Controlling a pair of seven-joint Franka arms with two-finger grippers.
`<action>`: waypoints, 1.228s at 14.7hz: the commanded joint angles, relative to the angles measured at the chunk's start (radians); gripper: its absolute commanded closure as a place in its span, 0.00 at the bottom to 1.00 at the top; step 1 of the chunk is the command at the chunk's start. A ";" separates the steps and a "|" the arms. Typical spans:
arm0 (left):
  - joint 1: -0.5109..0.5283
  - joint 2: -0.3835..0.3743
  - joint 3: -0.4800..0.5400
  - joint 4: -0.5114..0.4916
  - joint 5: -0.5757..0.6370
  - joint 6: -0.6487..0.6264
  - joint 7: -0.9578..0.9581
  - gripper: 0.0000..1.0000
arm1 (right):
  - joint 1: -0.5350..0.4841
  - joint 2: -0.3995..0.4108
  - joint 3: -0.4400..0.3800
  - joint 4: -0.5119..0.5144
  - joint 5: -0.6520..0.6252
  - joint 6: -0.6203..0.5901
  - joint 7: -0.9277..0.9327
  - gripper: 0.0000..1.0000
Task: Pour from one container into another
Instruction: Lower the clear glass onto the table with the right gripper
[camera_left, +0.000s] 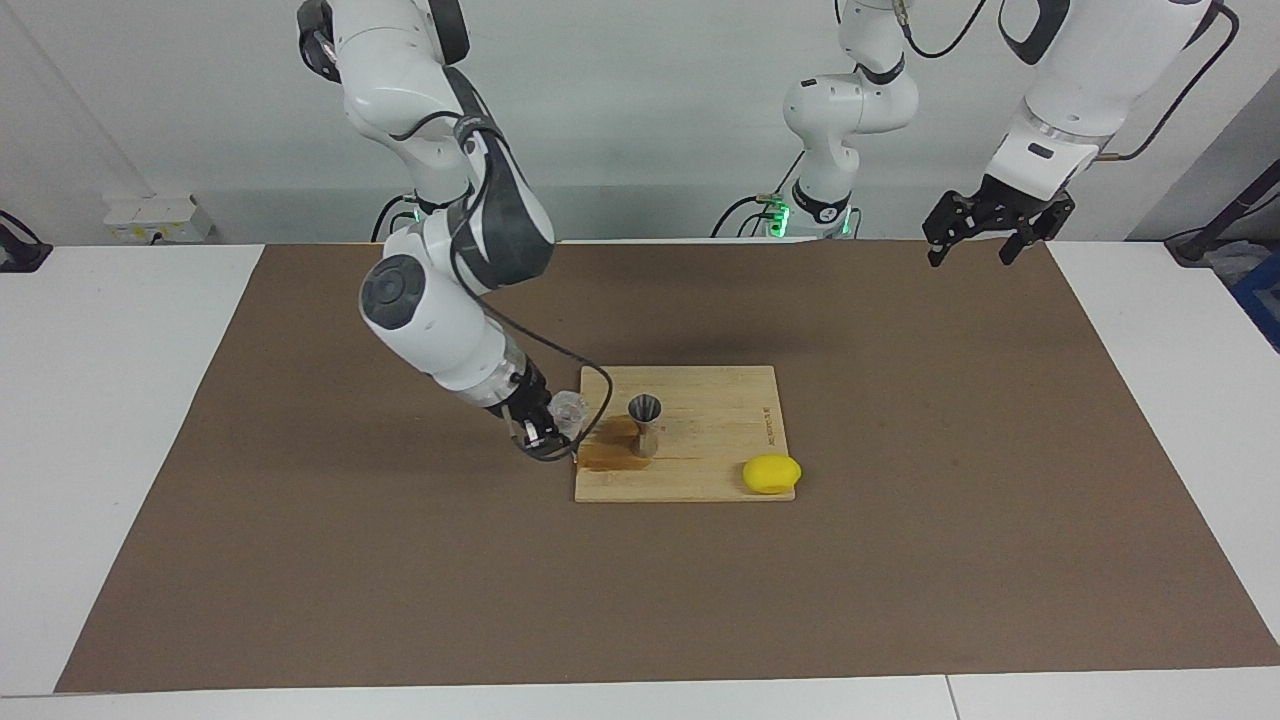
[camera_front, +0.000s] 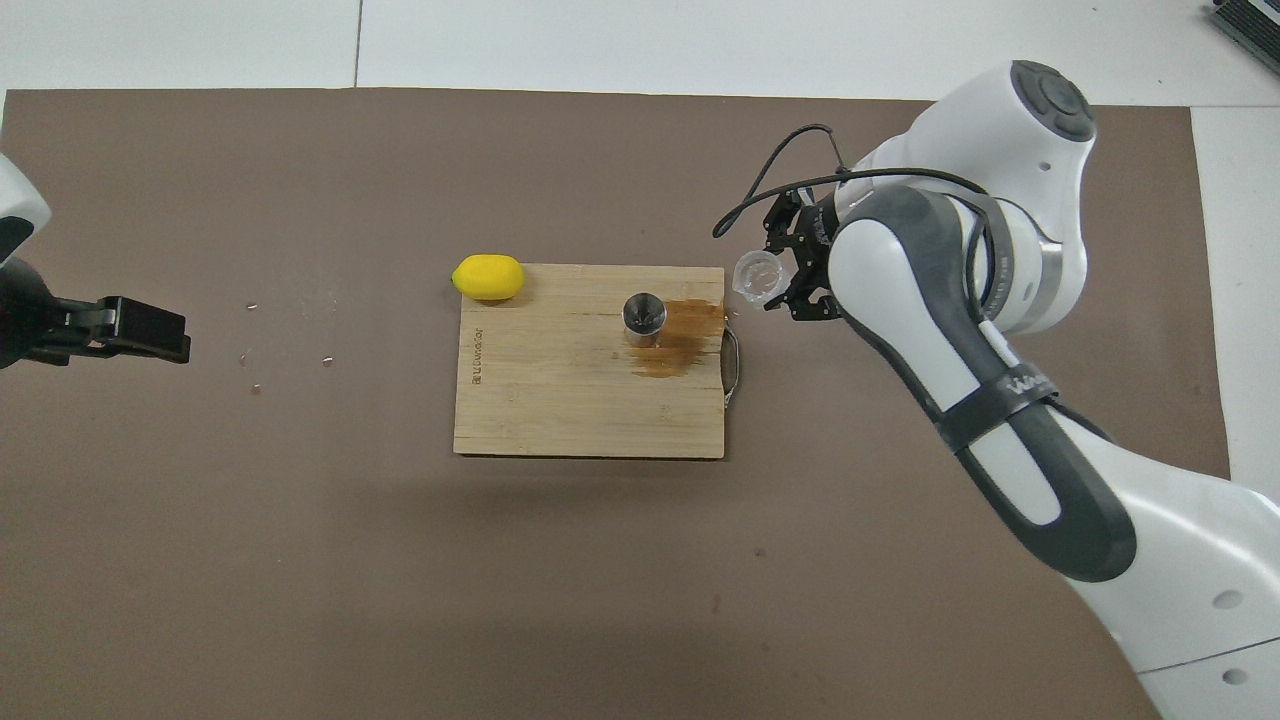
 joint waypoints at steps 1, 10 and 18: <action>0.013 -0.011 -0.006 -0.008 -0.008 -0.003 0.002 0.00 | -0.096 -0.084 0.012 -0.178 0.129 0.053 -0.132 1.00; 0.013 -0.011 -0.006 -0.008 -0.006 -0.003 0.002 0.00 | -0.348 -0.060 0.010 -0.388 0.392 0.058 -0.519 1.00; 0.013 -0.011 -0.006 -0.008 -0.006 -0.003 0.002 0.00 | -0.458 -0.060 0.009 -0.508 0.421 0.130 -0.583 1.00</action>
